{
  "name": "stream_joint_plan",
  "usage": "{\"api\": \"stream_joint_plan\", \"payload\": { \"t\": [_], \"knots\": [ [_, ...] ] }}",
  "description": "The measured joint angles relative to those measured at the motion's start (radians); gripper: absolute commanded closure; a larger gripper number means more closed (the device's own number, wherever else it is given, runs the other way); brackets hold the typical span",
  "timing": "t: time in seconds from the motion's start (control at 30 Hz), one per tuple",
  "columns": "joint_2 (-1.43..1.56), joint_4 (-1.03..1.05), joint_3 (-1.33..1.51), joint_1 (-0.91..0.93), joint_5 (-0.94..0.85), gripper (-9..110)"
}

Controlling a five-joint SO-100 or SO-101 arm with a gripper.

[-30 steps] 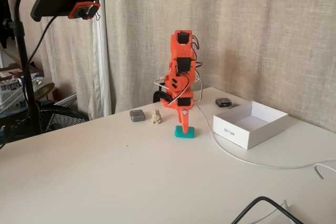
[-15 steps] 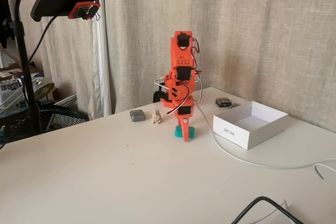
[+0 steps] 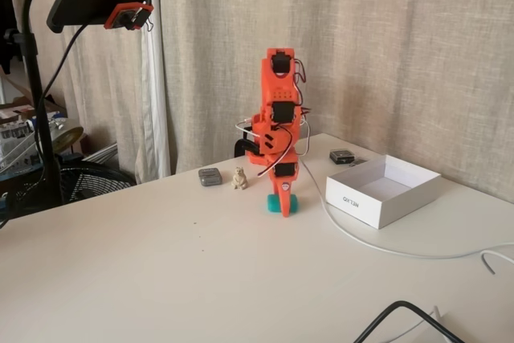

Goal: Grasp the green cube and put it in the bin.

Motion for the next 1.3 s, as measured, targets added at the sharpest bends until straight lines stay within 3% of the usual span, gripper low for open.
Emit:
{"api": "stream_joint_plan", "payload": {
  "t": [0.23,0.3,0.77,1.3],
  "knots": [
    [0.002,-0.023,0.0,-0.002,-0.008,101],
    [0.003,-0.029,0.0,-0.002,-0.008,110],
    [0.057,-0.097,0.009,-0.049,0.006,110],
    [0.433,-0.391,0.043,-0.331,0.164,110]
  ]
}}
